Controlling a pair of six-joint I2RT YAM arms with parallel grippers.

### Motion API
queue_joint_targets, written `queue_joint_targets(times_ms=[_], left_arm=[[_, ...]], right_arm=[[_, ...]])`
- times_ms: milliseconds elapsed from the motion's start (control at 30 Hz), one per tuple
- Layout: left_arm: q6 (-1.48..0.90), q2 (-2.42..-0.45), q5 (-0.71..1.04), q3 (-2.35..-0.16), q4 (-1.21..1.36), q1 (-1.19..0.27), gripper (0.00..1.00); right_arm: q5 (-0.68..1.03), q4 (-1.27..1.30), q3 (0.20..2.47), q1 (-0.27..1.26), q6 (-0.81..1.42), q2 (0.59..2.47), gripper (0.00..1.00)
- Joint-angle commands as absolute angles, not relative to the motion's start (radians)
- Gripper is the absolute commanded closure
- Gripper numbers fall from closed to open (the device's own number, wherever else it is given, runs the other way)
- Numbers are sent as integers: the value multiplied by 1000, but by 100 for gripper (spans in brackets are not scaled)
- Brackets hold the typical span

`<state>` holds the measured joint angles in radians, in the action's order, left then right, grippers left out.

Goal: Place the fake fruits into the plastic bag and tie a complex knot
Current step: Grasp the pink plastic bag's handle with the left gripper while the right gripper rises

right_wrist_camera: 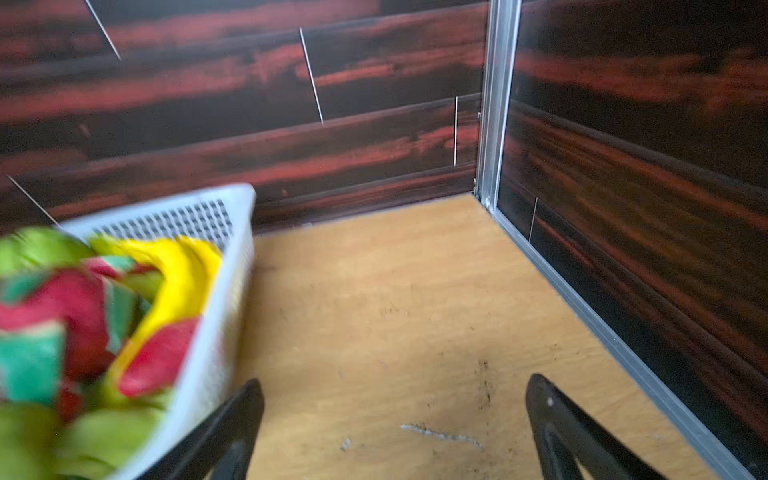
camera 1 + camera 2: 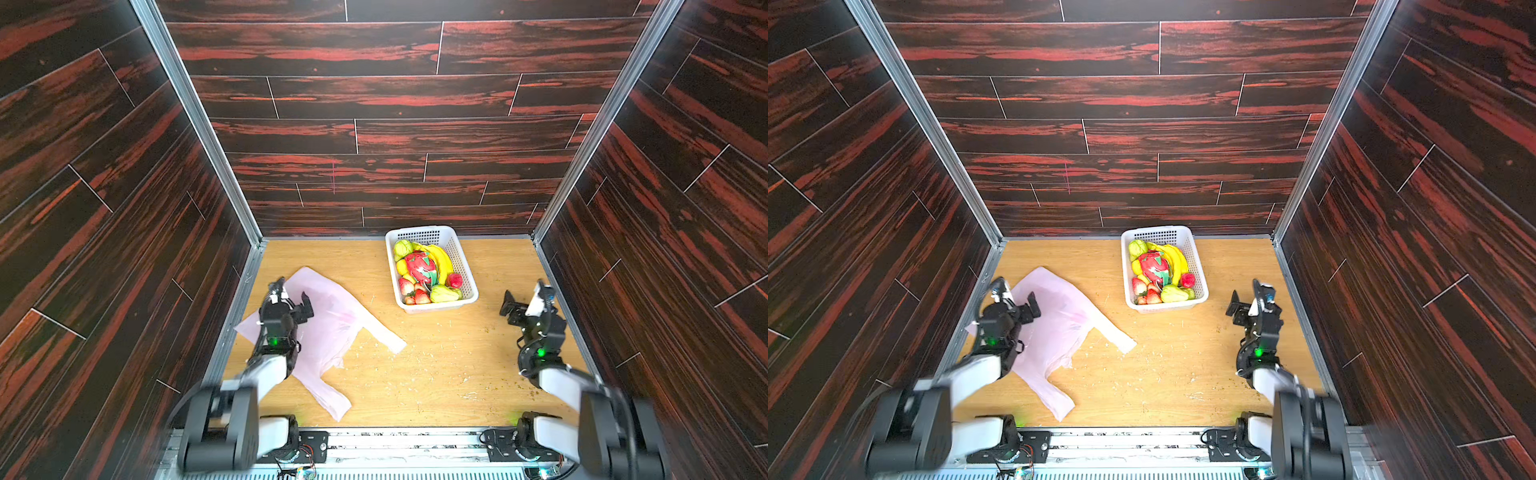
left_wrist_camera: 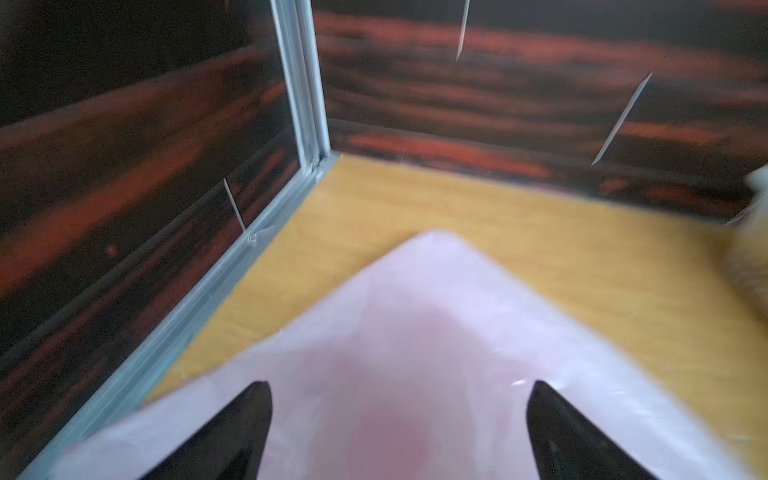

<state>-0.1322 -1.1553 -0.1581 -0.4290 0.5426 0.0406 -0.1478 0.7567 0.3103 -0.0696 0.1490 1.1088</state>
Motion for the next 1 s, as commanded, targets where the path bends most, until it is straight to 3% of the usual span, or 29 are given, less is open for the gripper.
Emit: queue_joint_targets(times_ms=[0,200,467,700,967], left_arm=[[-213,-998,-130,-585,161,30,5],[-241,-882,-170,-745,-248,-104,6],[-192,-939,-325,-844,-644,-391,6],[-208,-1102,-531,-847,-711,-612,5],[-214,-1383,-623,-914,-748,-686,1]], right_arm=[[-99,353,415,-72,276,950,1],[168,17,553,-72,403,772,1],[398,-170,617,-69,467,678,1],[414,-200,613,-65,488,650,1],[400,-249,643,-63,455,643,1]])
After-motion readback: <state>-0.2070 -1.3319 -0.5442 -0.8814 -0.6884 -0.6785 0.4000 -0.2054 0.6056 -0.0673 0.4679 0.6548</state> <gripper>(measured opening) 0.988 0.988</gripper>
